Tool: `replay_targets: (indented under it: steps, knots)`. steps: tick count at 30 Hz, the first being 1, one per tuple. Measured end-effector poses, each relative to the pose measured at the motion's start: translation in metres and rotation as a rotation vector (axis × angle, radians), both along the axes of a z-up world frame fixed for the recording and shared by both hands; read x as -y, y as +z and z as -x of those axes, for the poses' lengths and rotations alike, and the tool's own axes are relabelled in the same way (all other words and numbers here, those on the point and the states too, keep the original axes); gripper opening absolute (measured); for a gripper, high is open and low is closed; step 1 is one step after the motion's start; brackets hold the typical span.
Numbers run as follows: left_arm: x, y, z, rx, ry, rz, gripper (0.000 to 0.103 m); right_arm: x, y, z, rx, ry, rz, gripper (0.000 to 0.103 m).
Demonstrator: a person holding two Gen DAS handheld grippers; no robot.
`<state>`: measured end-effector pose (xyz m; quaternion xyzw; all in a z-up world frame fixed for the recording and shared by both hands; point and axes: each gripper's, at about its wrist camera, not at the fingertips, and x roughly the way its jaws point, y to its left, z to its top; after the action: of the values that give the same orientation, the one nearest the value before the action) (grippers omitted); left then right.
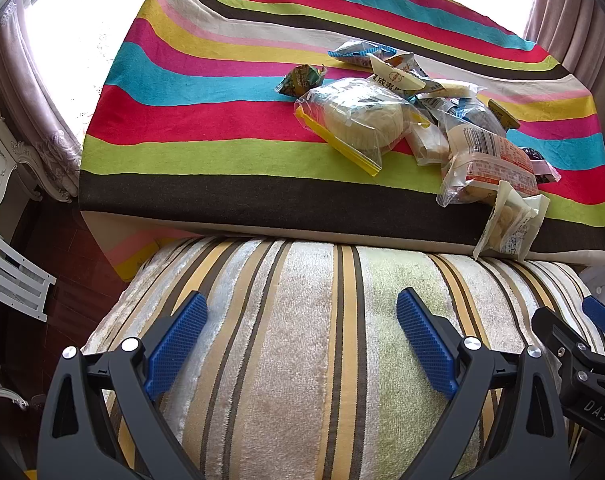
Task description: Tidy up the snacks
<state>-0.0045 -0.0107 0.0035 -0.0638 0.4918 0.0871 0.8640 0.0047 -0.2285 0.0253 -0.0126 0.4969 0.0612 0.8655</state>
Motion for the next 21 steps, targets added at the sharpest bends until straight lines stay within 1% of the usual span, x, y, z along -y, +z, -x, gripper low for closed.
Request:
replay_targets:
  steps: [10,13,16,18,21]
  knots:
    - [0.0,0.001,-0.001,0.002,0.0,0.003,0.092,-0.003,0.0,-0.001,0.001,0.0,0.011,0.102]
    - [-0.001,0.002,-0.002,0.008,-0.001,0.01,0.092,0.001,0.001,-0.008,-0.033,0.017,-0.027,0.102]
    - [-0.002,0.003,-0.003,0.015,0.0,0.018,0.092,0.005,0.003,-0.018,-0.077,0.067,-0.066,0.102]
    - [-0.002,0.003,-0.003,0.016,0.0,0.018,0.092,0.01,0.005,-0.027,-0.066,0.088,-0.107,0.102]
    - [-0.001,0.003,-0.004,0.018,0.0,0.018,0.092,0.018,0.001,-0.042,-0.057,0.098,-0.137,0.102]
